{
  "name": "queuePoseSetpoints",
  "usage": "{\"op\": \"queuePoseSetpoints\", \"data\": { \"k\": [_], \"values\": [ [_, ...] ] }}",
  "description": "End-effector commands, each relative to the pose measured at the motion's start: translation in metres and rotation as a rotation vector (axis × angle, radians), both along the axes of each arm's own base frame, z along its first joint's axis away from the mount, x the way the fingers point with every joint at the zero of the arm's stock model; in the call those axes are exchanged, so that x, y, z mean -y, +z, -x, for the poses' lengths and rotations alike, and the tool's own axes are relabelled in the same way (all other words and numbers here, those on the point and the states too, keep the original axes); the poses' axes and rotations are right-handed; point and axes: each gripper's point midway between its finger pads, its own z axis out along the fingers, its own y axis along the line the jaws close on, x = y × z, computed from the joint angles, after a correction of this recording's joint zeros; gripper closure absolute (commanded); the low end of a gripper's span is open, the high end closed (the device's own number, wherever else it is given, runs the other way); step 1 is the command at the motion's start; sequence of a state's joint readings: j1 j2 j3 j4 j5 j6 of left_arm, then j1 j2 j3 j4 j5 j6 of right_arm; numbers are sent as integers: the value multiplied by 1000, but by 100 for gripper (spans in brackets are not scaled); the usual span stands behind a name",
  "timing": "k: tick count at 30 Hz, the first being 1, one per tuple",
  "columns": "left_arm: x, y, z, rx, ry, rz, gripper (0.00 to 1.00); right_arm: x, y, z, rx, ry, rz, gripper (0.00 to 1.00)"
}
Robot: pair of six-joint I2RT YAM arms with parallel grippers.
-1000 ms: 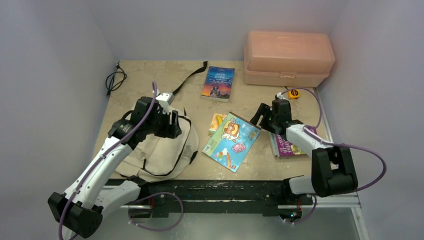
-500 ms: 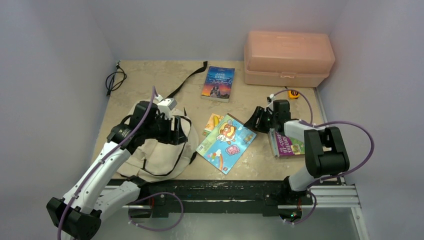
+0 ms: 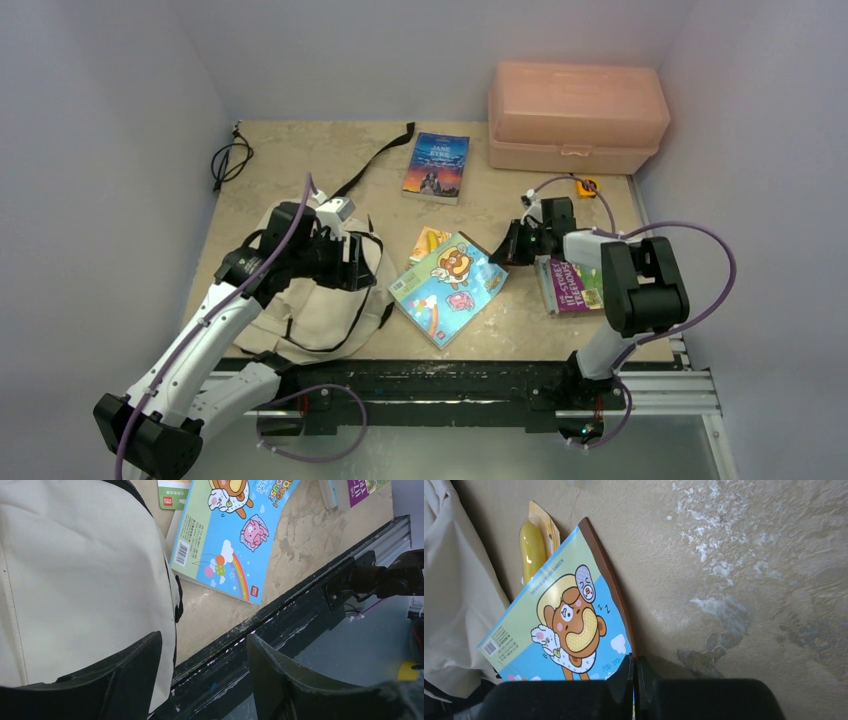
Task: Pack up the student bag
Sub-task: Pick up the book from the center of the board.
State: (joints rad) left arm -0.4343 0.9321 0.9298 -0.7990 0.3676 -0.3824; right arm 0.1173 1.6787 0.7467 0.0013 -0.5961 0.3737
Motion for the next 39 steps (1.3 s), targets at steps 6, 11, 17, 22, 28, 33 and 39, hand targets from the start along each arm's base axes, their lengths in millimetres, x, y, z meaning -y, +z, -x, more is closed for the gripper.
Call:
{"op": "queuePoseSetpoints", "data": {
  "k": [6, 11, 17, 22, 28, 33, 39],
  "values": [
    [1, 14, -1, 42, -4, 13, 38, 57, 75, -19, 53, -235, 308, 100],
    [-5, 15, -7, 56, 46, -5, 38, 84, 141, -21, 149, -332, 469, 100],
    [-3, 16, -12, 41, 71, 2, 37, -3, 236, -11, 412, -141, 267, 100],
    [6, 37, -13, 73, 84, 94, 37, -54, 326, 4, 550, -84, -24, 100],
    [6, 52, -15, 112, 120, 135, 37, -73, 386, 13, 562, -81, -227, 100],
    [4, 53, -13, 110, 124, 134, 37, -36, 369, -9, 586, -277, -131, 100],
    [15, 55, -15, 92, 96, 178, 37, -56, 325, -20, 476, -277, -359, 100]
  ]
}}
